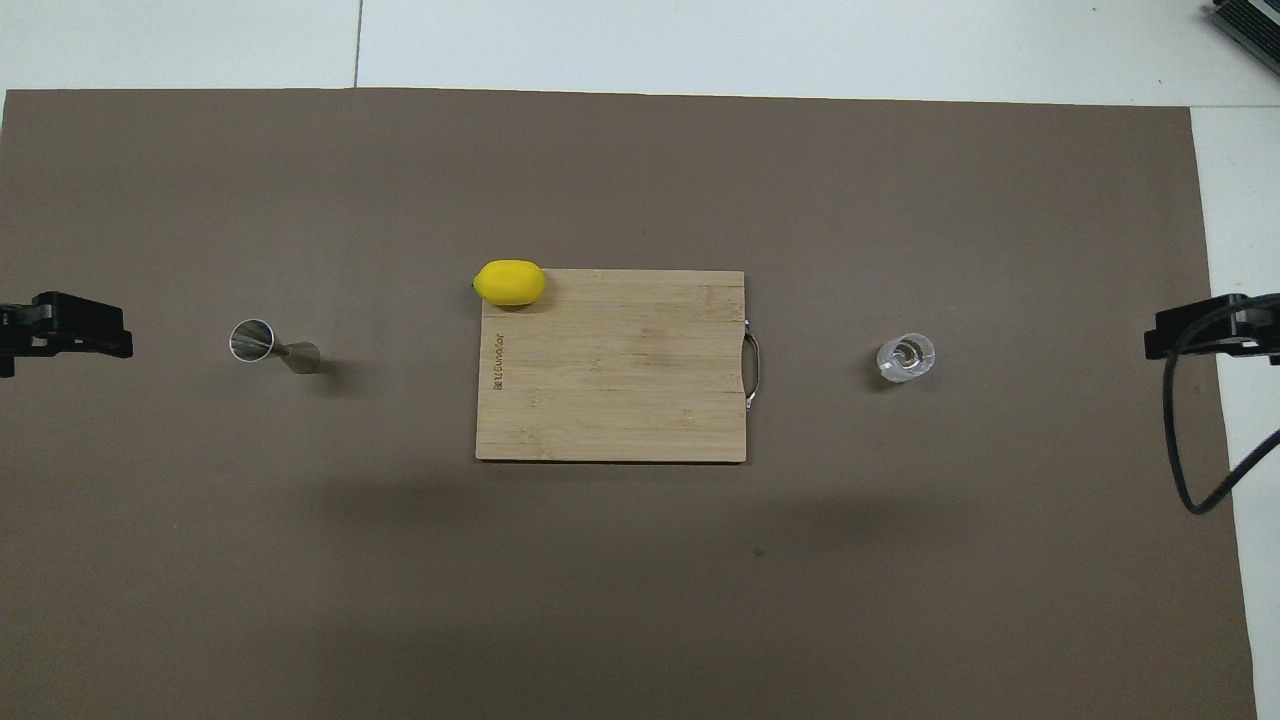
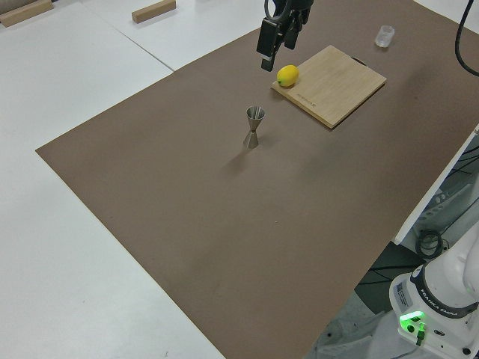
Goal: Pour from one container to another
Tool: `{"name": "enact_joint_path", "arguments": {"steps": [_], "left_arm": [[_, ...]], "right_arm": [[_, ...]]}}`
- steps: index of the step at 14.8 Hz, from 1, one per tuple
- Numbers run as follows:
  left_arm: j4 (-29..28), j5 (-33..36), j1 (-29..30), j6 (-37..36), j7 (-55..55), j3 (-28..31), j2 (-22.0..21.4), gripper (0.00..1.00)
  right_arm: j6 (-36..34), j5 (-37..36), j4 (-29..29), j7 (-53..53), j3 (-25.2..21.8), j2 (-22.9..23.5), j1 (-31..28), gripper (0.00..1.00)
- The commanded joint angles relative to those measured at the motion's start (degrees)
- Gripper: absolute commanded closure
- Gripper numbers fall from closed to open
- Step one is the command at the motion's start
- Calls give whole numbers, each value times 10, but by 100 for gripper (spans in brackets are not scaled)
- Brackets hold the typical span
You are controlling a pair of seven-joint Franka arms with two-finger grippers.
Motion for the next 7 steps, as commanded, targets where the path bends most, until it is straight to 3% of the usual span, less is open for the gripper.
{"name": "enact_joint_path", "arguments": {"steps": [1, 7], "left_arm": [[13, 6, -8, -17, 2, 3, 1, 0], [7, 6, -8, -4, 2, 3, -5, 0]], "right_arm": [[-4, 10, -6, -12, 1, -8, -2, 0], [-4, 10, -6, 1, 1, -9, -1, 0]]}}
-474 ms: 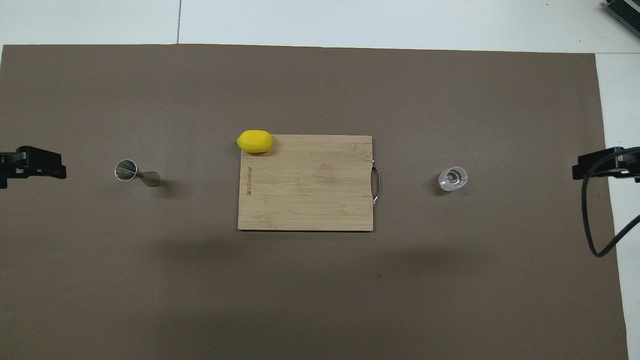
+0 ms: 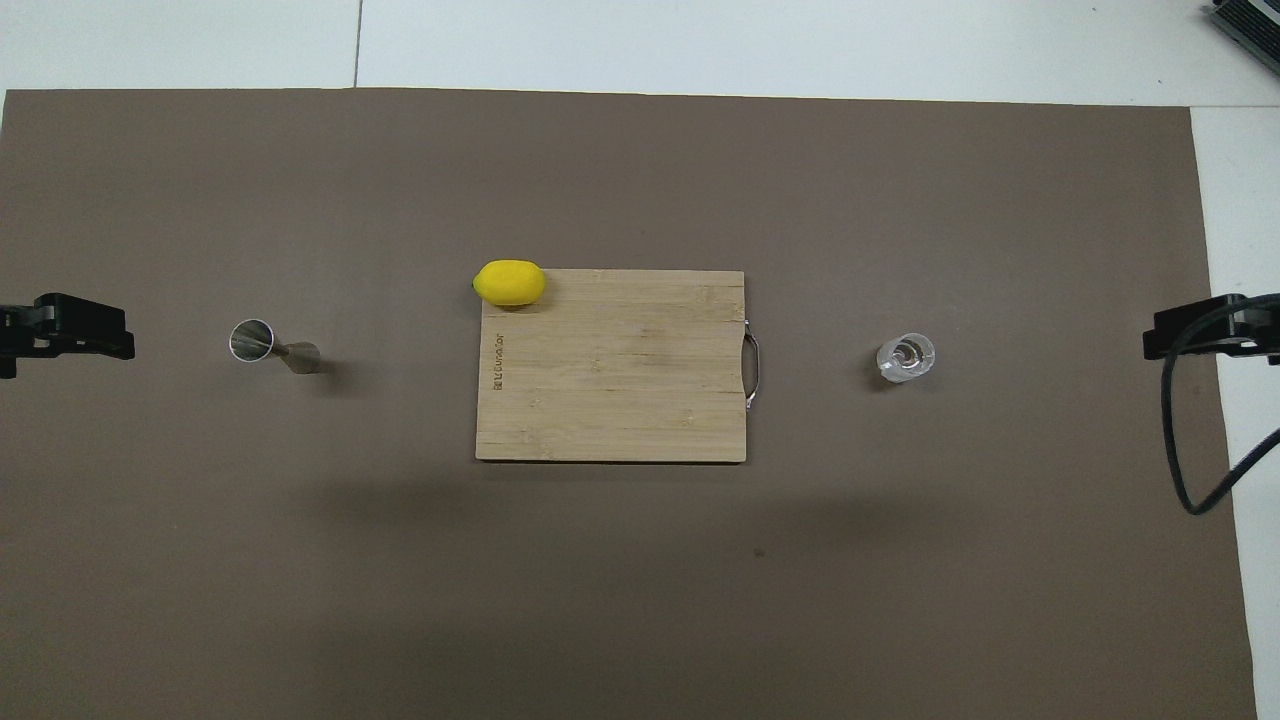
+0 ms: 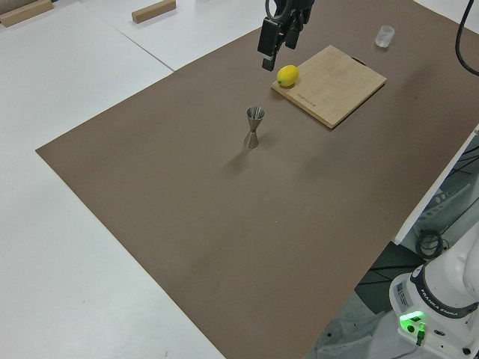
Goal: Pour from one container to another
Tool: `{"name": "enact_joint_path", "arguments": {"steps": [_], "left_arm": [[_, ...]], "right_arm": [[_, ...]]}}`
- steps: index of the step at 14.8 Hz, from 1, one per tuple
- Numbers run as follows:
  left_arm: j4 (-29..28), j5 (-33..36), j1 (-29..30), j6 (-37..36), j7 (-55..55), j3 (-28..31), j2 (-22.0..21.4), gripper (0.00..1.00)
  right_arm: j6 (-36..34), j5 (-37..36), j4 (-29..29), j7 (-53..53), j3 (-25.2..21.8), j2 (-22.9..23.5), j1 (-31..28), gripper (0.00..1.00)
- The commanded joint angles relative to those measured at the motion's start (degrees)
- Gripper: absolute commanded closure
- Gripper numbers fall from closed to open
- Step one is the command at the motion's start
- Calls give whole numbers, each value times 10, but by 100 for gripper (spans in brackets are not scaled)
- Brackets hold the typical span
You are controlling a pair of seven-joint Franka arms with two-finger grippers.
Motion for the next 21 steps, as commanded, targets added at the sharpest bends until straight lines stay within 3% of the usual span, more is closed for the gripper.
{"name": "enact_joint_path", "arguments": {"steps": [1, 5, 9, 11, 15, 19, 21], "left_arm": [[4, 5, -7, 0, 6, 4, -3, 0], [-3, 5, -8, -8, 2, 2, -9, 0], [-4, 6, 2, -11, 1, 11, -11, 0], [-4, 6, -4, -10, 1, 10, -11, 0], [-1, 6, -13, -8, 2, 2, -9, 0], [0, 5, 1, -11, 3, 11, -8, 0], [-3, -42, 35, 5, 10, 13, -2, 0]], "right_arm": [[-5, 10, -7, 3, 1, -9, -1, 0], [2, 11, -10, 51, 2, -9, -1, 0], [5, 76, -20, 231, 2, -9, -5, 0], [8, 79, -47, 286, 2, -19, -1, 0], [33, 177, -115, 334, -2, -31, -57, 0], [59, 227, -173, 385, -2, -49, -68, 0], [76, 261, -180, 430, -2, -36, -73, 0]]}}
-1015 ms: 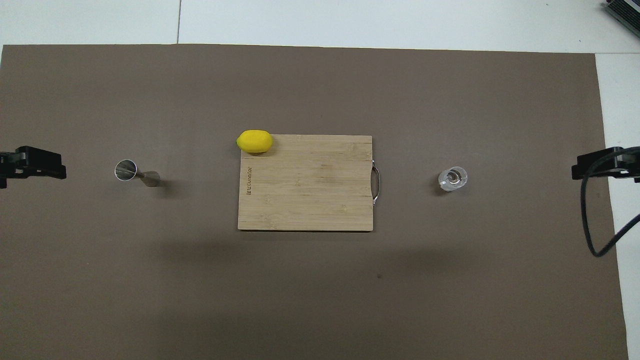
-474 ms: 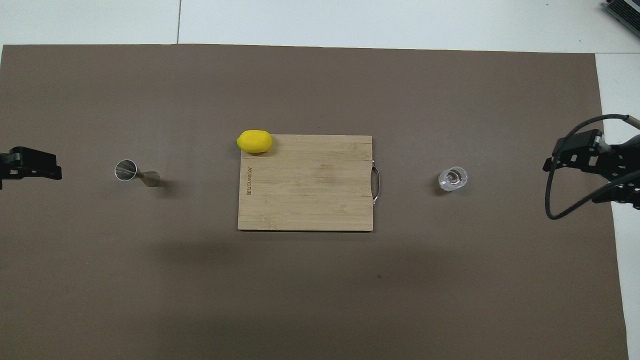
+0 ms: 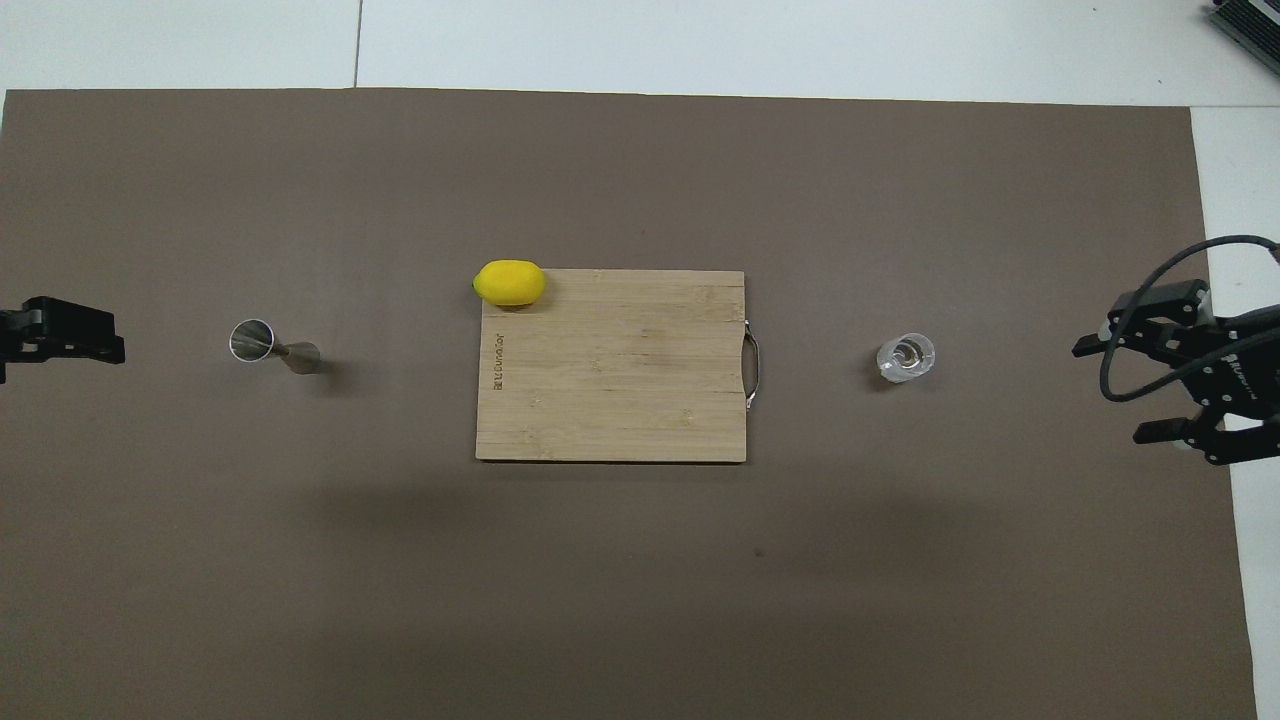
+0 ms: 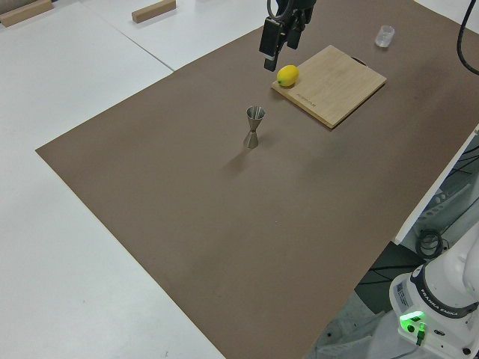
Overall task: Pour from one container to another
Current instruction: 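Approach the metal cup and glass cup with the left and right grippers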
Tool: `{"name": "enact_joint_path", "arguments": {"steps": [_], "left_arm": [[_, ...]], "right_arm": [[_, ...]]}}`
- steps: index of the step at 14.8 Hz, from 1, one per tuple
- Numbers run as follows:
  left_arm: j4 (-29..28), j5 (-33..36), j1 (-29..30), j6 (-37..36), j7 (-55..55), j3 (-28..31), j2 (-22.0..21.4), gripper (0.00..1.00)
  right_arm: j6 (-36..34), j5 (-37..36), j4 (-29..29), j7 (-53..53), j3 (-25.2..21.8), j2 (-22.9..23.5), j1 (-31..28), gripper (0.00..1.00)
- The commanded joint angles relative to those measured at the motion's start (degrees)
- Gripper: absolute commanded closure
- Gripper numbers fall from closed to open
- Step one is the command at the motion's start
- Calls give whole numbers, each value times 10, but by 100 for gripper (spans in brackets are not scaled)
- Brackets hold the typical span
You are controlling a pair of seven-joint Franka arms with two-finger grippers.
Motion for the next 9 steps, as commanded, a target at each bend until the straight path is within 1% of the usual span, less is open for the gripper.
{"name": "enact_joint_path", "arguments": {"steps": [1, 2, 4, 5, 6, 7, 8, 9], "left_arm": [[-3, -60, 43, 22, 17, 4, 8, 0], [-3, -74, 55, 29, 33, 4, 18, 0], [0, -115, 77, 63, 129, 3, 47, 0], [4, -121, 77, 73, 176, 4, 60, 0], [7, -132, 77, 81, 206, 3, 69, 0], [1, -164, 79, 91, 227, 4, 74, 0], [-4, -191, 86, 95, 259, 4, 82, 0], [-4, -212, 98, 101, 316, 4, 97, 0]], "right_arm": [[27, 59, -36, 46, 4, -6, -15, 0], [27, 88, -38, 47, 4, 3, -32, 0], [35, 99, -47, 54, 4, 6, -36, 0], [50, 107, -50, 72, 5, 6, -35, 0], [65, 130, -58, 97, 5, 7, -35, 0], [70, 150, -62, 120, 5, 13, -38, 0], [71, 173, -61, 134, 4, 30, -46, 0], [71, 196, -61, 138, 4, 47, -54, 0]]}}
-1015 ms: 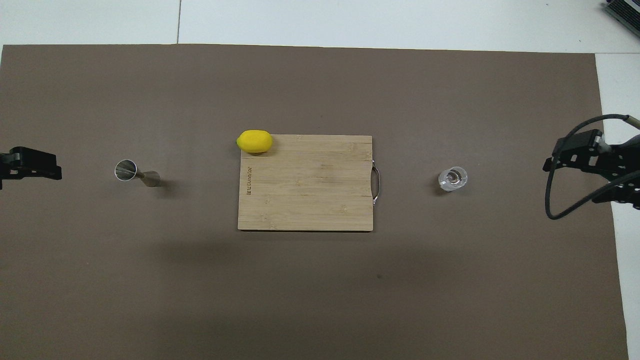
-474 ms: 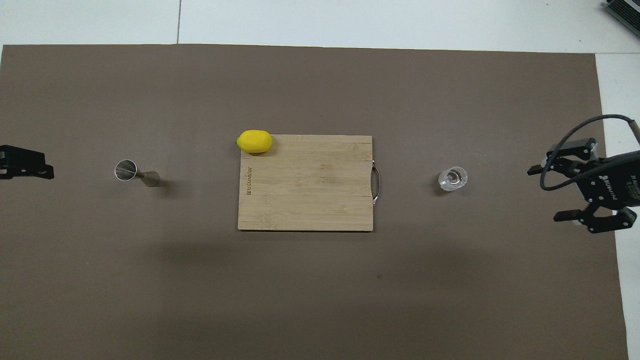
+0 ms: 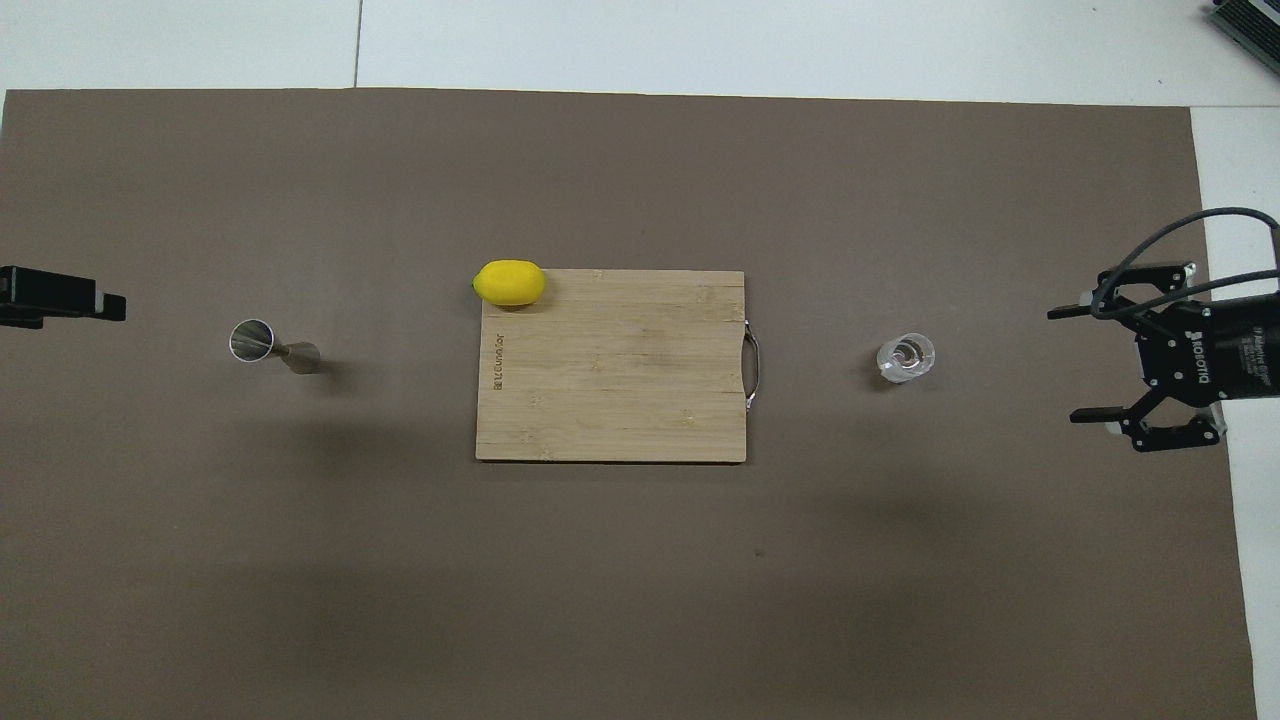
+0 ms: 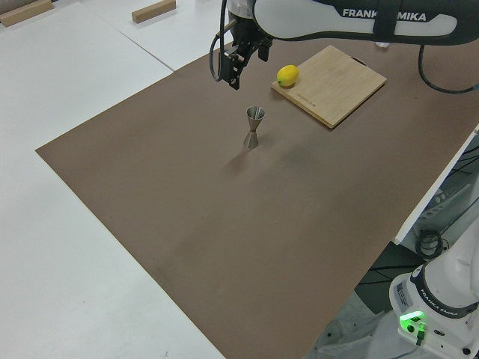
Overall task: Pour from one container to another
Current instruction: 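Approach the metal cup and glass cup with the left and right grippers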
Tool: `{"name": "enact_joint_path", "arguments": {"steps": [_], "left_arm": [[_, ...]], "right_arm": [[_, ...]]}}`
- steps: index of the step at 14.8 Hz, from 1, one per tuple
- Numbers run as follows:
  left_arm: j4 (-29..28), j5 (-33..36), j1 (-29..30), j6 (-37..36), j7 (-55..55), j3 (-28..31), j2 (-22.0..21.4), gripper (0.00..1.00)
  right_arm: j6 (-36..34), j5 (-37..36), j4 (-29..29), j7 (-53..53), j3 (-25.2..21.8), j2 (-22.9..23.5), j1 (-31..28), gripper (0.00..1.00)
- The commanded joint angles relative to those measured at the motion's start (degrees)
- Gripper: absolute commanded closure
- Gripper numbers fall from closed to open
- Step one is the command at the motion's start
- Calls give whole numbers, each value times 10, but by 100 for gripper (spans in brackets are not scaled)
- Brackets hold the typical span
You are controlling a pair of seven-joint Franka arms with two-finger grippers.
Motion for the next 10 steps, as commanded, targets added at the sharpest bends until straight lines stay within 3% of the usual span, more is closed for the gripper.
{"name": "enact_joint_path", "arguments": {"steps": [1, 4, 10], "left_arm": [[0, -65, 27, 28, 161, -2, 32, 0], [-25, -135, 53, 62, 379, -2, 41, 0], [-26, -273, 107, 63, 647, -3, 88, 0]], "right_arm": [[8, 61, -8, 20, 6, 43, -37, 0], [6, 88, -7, 22, 6, 82, -53, 0], [-10, 173, -10, 87, 6, 141, -74, 0]]}}
